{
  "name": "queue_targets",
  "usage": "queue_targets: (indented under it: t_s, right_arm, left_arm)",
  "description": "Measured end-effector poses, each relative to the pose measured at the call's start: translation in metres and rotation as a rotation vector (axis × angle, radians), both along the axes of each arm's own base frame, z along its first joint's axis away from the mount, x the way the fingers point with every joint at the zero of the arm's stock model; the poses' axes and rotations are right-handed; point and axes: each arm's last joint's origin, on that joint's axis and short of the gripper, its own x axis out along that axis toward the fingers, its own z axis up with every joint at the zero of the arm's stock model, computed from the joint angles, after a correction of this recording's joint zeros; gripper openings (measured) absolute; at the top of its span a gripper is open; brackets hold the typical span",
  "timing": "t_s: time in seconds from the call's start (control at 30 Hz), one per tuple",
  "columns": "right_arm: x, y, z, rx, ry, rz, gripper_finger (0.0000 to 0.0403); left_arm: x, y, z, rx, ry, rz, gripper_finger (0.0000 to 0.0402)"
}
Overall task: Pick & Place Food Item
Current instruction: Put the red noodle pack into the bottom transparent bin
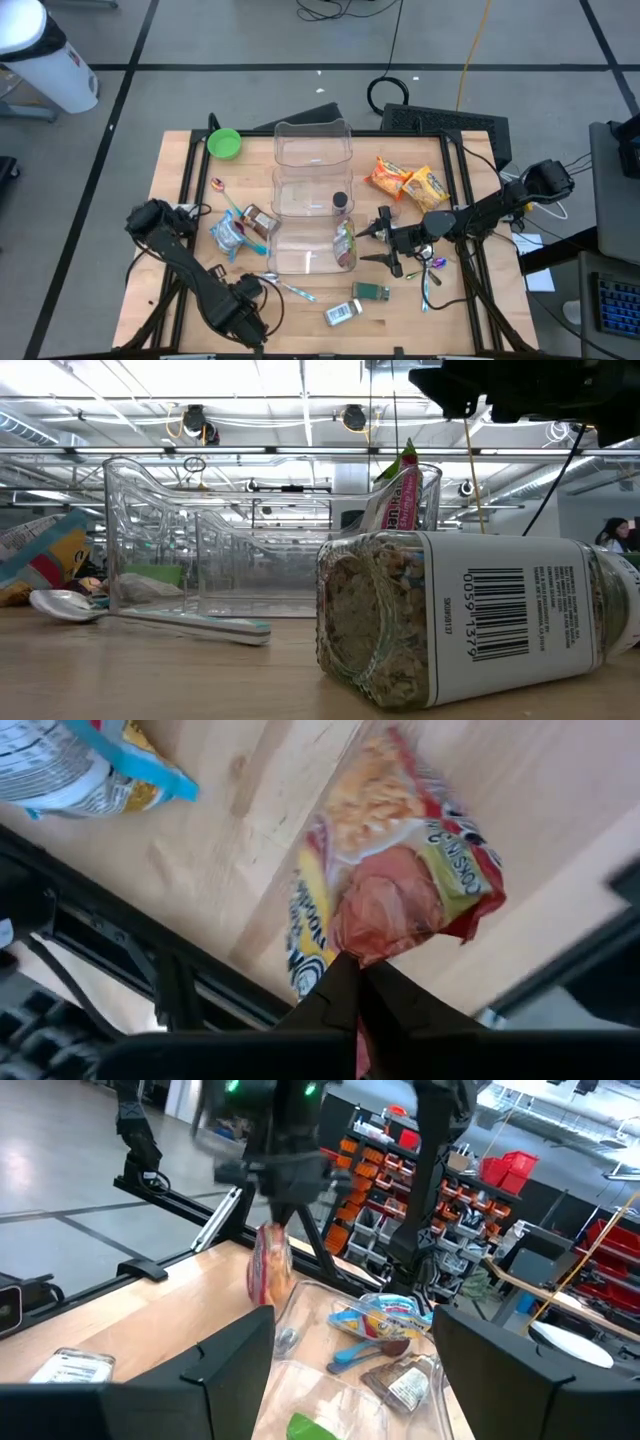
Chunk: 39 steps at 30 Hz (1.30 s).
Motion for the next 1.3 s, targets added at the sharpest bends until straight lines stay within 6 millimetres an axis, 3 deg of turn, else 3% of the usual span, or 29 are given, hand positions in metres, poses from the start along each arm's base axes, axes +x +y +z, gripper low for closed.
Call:
queue_targets:
  t_s: [0.3,0.53,0.9,1.3]
  right_arm:
    - [-0.007,0.015,0.011,-0.027,-0.123,0.107,0.0263]
    - [-0.003,0.028,0.022,0.007,-0.119,0.152,0.0263]
    - [0.017,0.037,0.041,0.013,-0.023,0.157,0.0263]
    - [0.033,0.036,0.024,0.050,-0.020,0.130,0.0263]
  left_arm:
    - [-0.008,0.012,0.046,-0.032,-0.183,0.034,0.0003]
    - [0.013,0.024,0.069,-0.044,-0.345,-0.024,0.0002]
    - [0.057,0.052,0.081,-0.121,-0.544,-0.168,0.0001]
    - [0.092,0.086,0.087,-0.027,-0.726,-0.325,0.0000]
